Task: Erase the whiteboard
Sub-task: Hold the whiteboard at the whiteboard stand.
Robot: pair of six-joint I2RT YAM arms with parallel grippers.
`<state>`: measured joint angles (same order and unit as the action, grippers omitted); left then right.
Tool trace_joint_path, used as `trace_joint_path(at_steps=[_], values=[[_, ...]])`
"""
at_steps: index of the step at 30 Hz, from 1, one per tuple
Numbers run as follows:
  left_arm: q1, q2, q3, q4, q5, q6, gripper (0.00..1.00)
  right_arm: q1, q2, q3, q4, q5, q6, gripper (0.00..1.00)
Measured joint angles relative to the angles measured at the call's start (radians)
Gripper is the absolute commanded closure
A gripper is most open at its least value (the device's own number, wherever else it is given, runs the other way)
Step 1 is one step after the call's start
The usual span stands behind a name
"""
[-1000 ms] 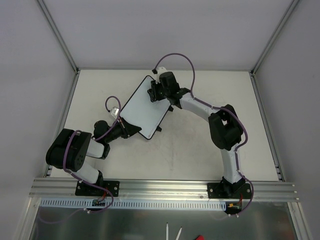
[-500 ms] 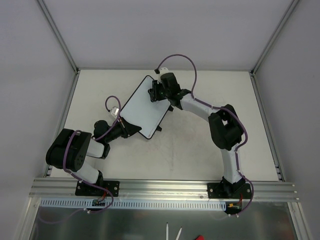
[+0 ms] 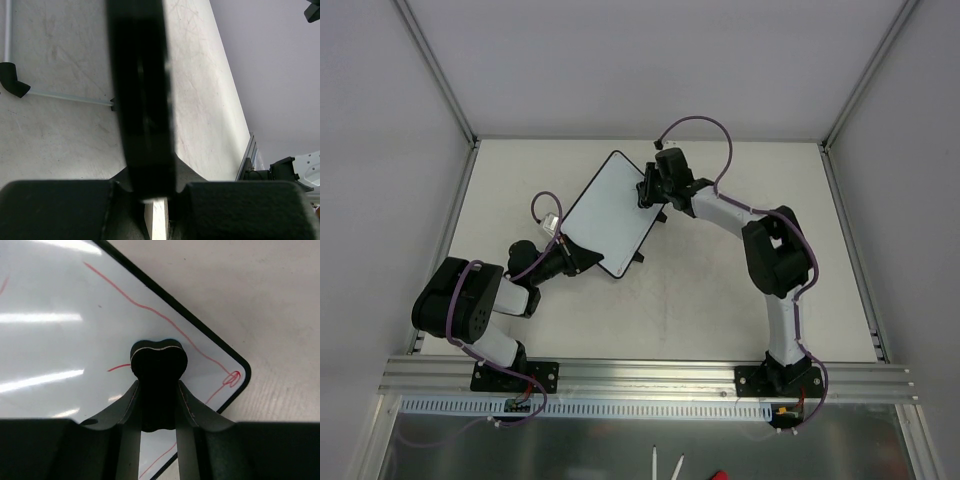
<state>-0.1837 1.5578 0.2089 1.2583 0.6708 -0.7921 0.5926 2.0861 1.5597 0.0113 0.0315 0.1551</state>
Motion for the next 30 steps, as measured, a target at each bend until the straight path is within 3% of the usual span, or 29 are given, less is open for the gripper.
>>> trace_joint_path(at_steps=[13, 30], values=[[0.000, 0.000, 0.000, 0.000, 0.000, 0.005, 1.00, -0.037, 0.016, 0.011, -0.071, -0.006, 0.046, 1.00], [-0.013, 0.014, 0.013, 0.000, 0.006, 0.008, 1.00, -0.021, 0.036, 0.099, -0.142, -0.108, -0.082, 1.00]])
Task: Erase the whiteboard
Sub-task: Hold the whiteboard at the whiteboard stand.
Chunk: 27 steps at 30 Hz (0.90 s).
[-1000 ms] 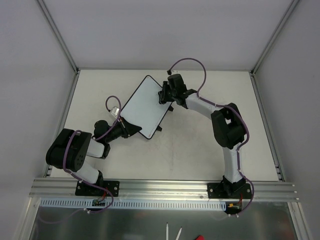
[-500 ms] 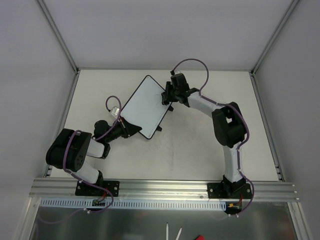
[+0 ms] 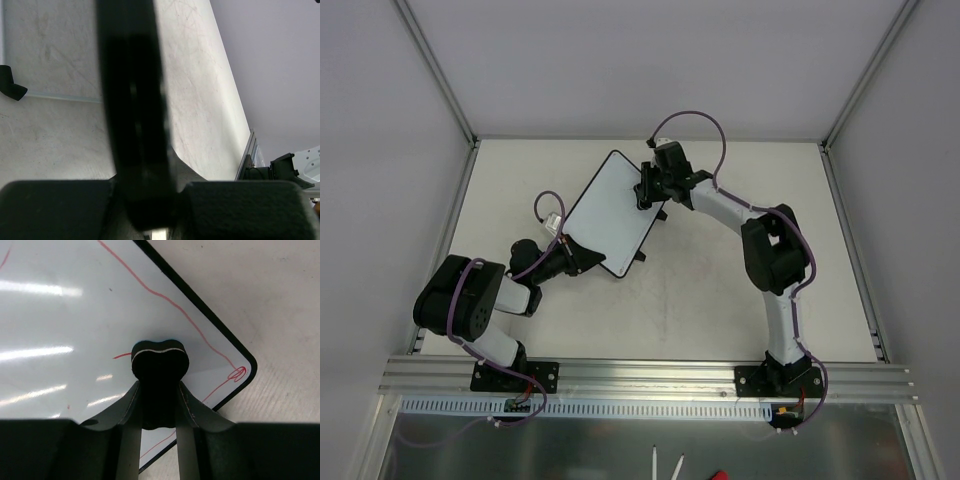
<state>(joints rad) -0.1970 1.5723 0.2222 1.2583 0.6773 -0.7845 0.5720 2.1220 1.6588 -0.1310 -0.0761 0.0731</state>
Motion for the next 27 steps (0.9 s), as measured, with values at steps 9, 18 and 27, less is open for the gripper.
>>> trace_joint_path(at_steps=[9, 18, 27], values=[[0.000, 0.012, 0.006, 0.000, 0.004, -0.001, 1.00, 0.035, 0.017, 0.057, -0.044, -0.006, -0.061, 1.00], [0.000, 0.018, 0.013, 0.000, 0.009, -0.009, 1.00, 0.094, 0.023, 0.096, -0.068, 0.004, -0.158, 1.00], [0.000, 0.019, 0.013, 0.000, 0.008, -0.012, 1.00, 0.131, 0.000, 0.062, -0.034, 0.022, -0.214, 1.00]])
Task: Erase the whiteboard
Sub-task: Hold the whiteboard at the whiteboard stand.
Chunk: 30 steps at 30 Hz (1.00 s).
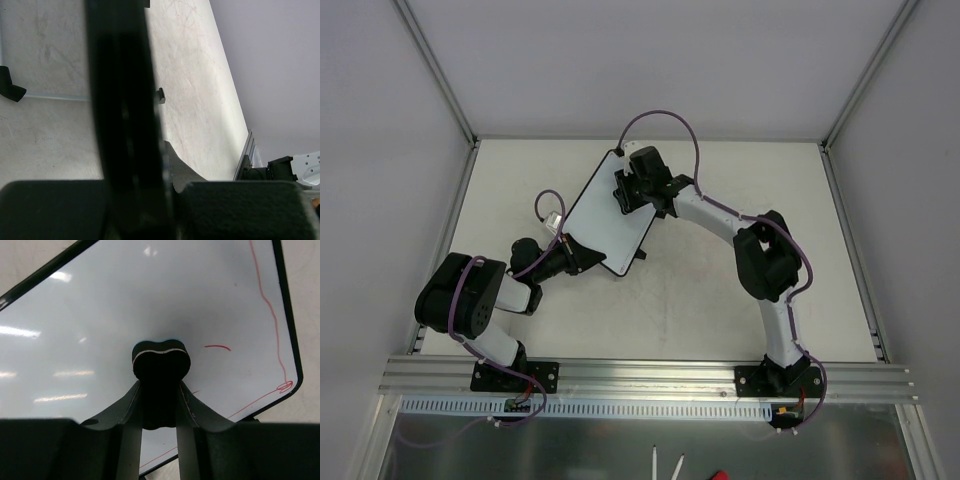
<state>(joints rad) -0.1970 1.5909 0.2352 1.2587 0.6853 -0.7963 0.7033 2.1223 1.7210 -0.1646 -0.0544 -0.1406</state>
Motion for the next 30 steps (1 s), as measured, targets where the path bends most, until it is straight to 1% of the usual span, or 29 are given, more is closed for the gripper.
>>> trace_joint_path(at_steps=[8, 15, 18, 23, 30], values=[[0.000, 0.000, 0.000, -0.001, 0.000, 0.000, 1.00, 0.061, -0.081, -0.153, 0.144, 0.004, -0.029, 1.00], [0.000, 0.000, 0.000, -0.003, -0.004, -0.001, 1.00, 0.072, -0.101, -0.210, 0.215, 0.008, -0.014, 1.00], [0.000, 0.000, 0.000, -0.006, -0.006, -0.002, 1.00, 0.069, -0.111, -0.249, 0.269, 0.013, 0.029, 1.00], [0.000, 0.000, 0.000, -0.006, -0.006, -0.001, 1.00, 0.046, -0.129, -0.322, 0.369, 0.000, 0.146, 1.00], [0.000, 0.000, 0.002, -0.006, -0.005, 0.000, 1.00, 0.014, -0.135, -0.366, 0.429, -0.014, 0.295, 1.00]])
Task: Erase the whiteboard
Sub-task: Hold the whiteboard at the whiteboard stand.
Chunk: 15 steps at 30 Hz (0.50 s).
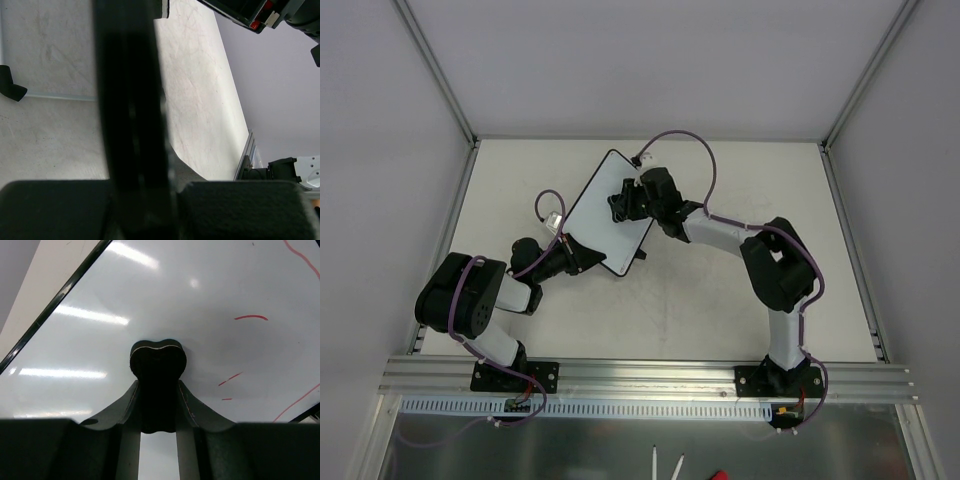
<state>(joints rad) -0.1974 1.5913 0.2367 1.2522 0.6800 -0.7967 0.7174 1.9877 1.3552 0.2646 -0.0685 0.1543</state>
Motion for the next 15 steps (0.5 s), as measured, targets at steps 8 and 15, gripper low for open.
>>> trace_joint_path(at_steps=[8, 15], values=[[0.000, 0.000, 0.000, 0.000, 0.000, 0.000, 1.00, -0.037, 0.001, -0.013, -0.018, -0.006, 0.132, 1.00], [-0.004, 0.000, 0.000, 0.002, -0.001, 0.004, 1.00, -0.071, 0.001, -0.021, -0.057, -0.004, 0.188, 1.00]])
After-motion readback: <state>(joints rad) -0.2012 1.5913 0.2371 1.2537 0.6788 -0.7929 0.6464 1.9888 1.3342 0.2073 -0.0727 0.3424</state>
